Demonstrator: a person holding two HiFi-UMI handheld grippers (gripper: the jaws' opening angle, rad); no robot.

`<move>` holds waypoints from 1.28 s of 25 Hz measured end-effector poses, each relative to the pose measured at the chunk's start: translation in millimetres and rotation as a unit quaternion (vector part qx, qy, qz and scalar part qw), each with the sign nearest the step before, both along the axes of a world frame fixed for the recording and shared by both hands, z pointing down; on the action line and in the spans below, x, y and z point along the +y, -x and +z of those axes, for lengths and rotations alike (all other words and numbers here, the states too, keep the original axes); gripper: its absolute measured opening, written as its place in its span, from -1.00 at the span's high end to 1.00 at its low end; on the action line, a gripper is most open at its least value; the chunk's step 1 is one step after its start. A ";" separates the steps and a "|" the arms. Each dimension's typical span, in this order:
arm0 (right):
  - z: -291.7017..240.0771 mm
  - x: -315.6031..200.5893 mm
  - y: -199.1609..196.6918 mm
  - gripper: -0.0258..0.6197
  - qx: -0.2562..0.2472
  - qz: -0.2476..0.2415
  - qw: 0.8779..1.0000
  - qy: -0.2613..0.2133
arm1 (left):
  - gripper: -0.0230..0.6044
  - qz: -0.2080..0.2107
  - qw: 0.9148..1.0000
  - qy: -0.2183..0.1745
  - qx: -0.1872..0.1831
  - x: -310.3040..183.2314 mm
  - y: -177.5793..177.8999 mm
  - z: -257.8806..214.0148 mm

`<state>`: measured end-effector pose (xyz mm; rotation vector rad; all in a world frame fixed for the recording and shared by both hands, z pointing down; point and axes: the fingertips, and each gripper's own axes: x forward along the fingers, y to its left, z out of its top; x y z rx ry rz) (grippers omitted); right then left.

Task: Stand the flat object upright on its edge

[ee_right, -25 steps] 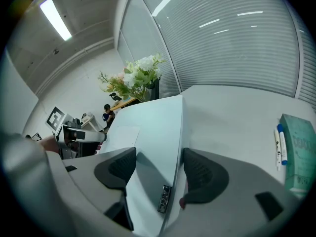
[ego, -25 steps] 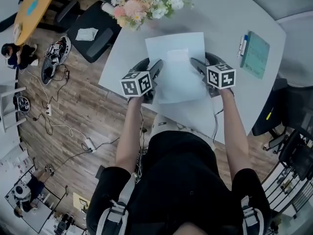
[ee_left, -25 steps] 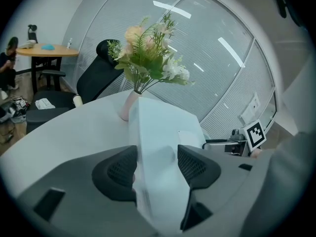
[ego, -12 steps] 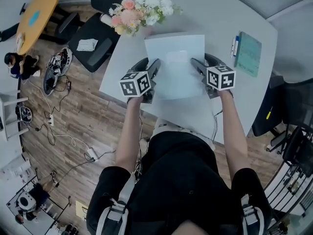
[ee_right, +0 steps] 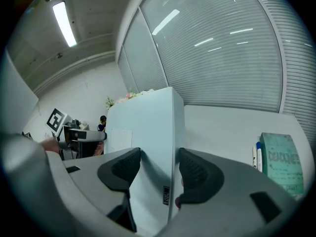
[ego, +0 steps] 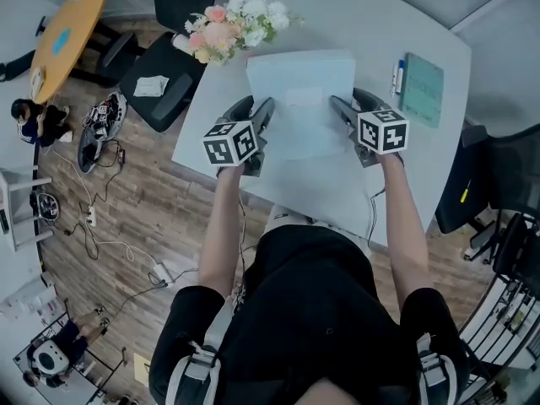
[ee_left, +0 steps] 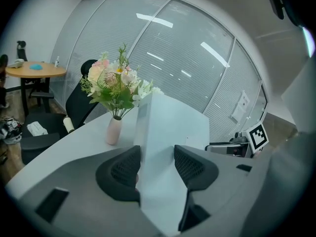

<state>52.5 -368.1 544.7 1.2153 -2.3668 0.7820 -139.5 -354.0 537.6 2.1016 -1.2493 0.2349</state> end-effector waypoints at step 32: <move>-38.5 -4.5 -6.4 0.24 0.040 -0.022 0.996 -0.073 | 0.20 0.045 0.996 -0.065 -0.038 -9.9 -0.3 -44.9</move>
